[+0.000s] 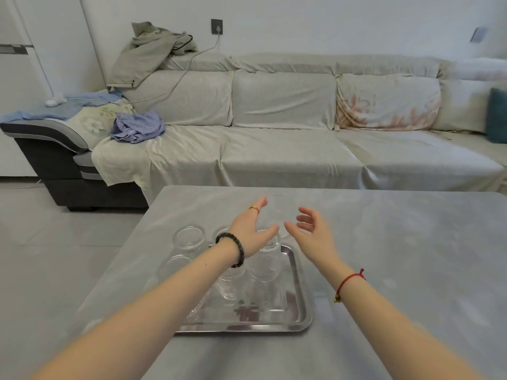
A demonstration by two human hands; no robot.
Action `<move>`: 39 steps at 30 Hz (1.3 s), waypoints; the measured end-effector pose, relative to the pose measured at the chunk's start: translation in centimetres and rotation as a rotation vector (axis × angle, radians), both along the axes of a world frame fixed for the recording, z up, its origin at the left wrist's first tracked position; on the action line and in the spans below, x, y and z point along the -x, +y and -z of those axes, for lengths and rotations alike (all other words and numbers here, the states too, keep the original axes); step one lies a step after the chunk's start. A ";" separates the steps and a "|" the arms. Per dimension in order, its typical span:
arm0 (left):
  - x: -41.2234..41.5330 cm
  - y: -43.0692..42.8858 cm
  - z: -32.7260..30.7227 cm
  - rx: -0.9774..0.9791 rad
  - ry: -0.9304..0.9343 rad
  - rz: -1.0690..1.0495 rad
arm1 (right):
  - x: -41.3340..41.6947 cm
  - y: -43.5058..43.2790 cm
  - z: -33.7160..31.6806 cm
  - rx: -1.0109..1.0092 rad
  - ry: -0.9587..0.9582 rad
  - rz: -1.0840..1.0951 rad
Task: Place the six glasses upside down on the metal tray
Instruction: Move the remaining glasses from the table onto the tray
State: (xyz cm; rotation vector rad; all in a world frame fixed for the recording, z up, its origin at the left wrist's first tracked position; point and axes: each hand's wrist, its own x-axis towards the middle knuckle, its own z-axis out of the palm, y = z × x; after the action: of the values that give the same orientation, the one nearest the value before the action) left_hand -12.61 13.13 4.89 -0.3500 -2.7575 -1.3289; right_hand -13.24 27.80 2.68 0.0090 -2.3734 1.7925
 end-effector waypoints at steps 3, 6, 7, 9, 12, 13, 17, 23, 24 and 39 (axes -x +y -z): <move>4.4 1.4 0.2 0.058 -0.183 -0.041 | 2.7 1.2 0.9 -0.015 -0.115 -0.027; 8.2 2.3 0.7 0.134 -0.293 -0.091 | 5.6 0.9 2.4 0.007 -0.218 -0.064; 9.3 2.6 0.9 0.169 -0.327 -0.104 | 6.4 0.6 3.0 0.023 -0.246 -0.079; 11.2 2.9 1.4 0.205 -0.374 -0.125 | 7.9 -0.3 4.1 0.053 -0.285 -0.098; 13.6 3.4 2.4 0.214 -0.406 -0.137 | 9.7 -1.3 5.6 0.105 -0.305 -0.089; 14.2 3.6 2.8 0.199 -0.421 -0.143 | 10.1 -1.5 5.8 0.121 -0.293 -0.080; 15.3 4.4 4.0 0.094 -0.429 -0.182 | 11.1 -1.9 6.7 0.142 -0.226 -0.044; 13.4 3.3 1.8 -0.046 -0.233 -0.240 | 9.9 -1.6 4.7 0.112 -0.041 -0.057; 12.7 2.9 0.9 -0.081 -0.206 -0.241 | 9.4 -1.4 3.9 0.098 0.007 -0.061; -3.6 -3.5 -1.2 -0.902 -0.523 -0.190 | -4.8 -3.4 -1.9 0.345 -0.026 -0.131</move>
State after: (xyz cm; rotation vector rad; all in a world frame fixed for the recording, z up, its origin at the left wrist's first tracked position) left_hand -8.96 9.65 6.06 0.3507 -2.0425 -2.6446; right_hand -8.43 24.44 4.60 0.1010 -2.0907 2.2525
